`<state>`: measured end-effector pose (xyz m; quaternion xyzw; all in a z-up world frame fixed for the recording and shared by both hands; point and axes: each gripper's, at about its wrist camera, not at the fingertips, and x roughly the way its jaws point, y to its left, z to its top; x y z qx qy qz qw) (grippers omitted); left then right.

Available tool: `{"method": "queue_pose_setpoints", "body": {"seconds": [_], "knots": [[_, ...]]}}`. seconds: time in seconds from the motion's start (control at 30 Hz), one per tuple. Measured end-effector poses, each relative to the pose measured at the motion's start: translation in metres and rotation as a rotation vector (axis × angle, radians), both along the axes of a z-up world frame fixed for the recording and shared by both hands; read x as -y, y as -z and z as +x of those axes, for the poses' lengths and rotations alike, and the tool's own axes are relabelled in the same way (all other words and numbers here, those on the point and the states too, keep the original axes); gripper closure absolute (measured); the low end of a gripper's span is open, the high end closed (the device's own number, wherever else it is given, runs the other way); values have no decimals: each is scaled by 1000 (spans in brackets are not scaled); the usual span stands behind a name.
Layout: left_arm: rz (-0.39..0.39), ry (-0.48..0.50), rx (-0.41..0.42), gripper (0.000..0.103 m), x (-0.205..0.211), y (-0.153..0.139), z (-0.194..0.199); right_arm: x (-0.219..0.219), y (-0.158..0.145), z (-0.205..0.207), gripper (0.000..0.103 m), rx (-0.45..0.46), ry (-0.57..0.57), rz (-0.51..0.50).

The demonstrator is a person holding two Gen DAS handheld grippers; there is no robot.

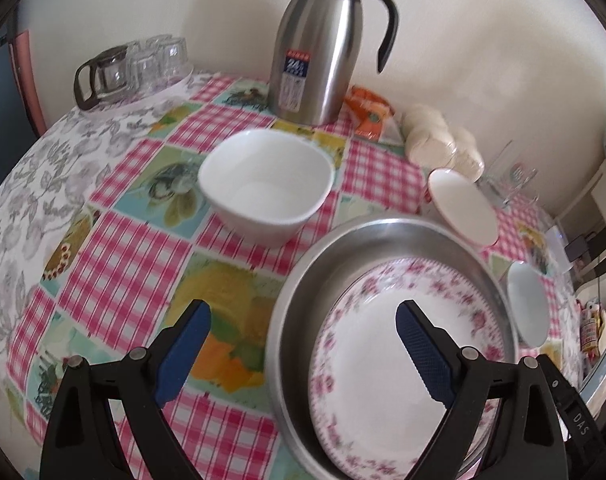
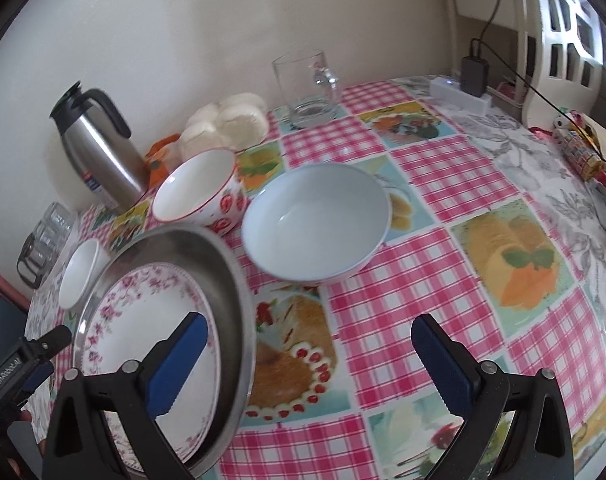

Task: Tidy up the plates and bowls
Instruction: 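Raise both open grippers and move them toward the red-rimmed white bowl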

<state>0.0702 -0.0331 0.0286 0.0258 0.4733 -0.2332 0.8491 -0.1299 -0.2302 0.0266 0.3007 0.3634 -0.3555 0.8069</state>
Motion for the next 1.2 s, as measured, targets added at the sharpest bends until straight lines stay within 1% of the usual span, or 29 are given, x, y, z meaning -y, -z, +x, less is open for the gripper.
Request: {"method": "queue_pose_setpoints", "body": {"seconds": [0.13, 0.3, 0.53, 0.7, 0.8, 0.9, 1.03, 1.1, 1.2], "knots": [[-37, 7, 31, 9, 8, -7, 3, 6, 0, -6, 0, 14, 27, -4], [-63, 36, 22, 9, 25, -12, 8, 11, -2, -7, 0, 7, 53, -28], [-83, 109, 27, 9, 62, -22, 8, 13, -5, -2, 0, -8, 50, -82], [-127, 136, 29, 9, 77, -30, 11, 16, -11, 2, 0, -23, 46, -112], [-131, 147, 43, 9, 84, -33, 14, 20, -15, 5, 0, -23, 32, -119], [-130, 144, 40, 9, 88, -34, 19, 24, -17, 7, 0, -12, 29, -113], [-150, 145, -13, 9, 94, -29, 30, 34, -23, 8, 0, 5, 49, -110], [-172, 127, -34, 9, 93, -27, 34, 39, -27, 9, 0, 15, 55, -107], [-193, 125, -78, 9, 96, -24, 41, 49, -34, 15, 0, 9, 51, -108]]}}
